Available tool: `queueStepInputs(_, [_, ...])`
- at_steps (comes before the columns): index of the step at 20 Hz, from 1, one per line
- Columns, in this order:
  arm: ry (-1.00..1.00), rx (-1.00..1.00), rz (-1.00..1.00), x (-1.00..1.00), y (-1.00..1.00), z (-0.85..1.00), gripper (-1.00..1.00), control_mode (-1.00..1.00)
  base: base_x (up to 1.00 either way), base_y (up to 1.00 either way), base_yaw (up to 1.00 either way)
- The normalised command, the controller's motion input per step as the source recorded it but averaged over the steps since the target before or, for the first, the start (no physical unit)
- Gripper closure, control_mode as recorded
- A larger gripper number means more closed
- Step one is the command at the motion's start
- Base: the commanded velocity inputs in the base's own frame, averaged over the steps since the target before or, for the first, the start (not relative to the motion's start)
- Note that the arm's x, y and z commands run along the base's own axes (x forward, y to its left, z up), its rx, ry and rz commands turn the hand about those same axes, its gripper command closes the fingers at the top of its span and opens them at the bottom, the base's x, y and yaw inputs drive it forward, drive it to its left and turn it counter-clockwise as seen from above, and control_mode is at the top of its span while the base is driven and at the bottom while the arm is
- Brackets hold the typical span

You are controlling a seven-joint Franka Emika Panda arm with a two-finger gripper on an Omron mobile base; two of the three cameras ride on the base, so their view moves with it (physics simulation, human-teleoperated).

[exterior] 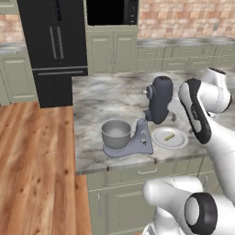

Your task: Add butter and sugar cubes to the stand mixer bowl and then turn on the stand mixer to begin making frosting.

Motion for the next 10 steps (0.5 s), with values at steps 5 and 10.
queueStepInputs(5, [-0.13, 0.27, 0.61, -0.07, -0.76, 0.0, -1.0, -1.0, 0.0, 0.0, 0.0])
queueStepInputs(10, [-0.36, 0.15, 0.7, -0.03, -0.66, 0.0, -1.0, -1.0, 0.0, 0.0, 0.0])
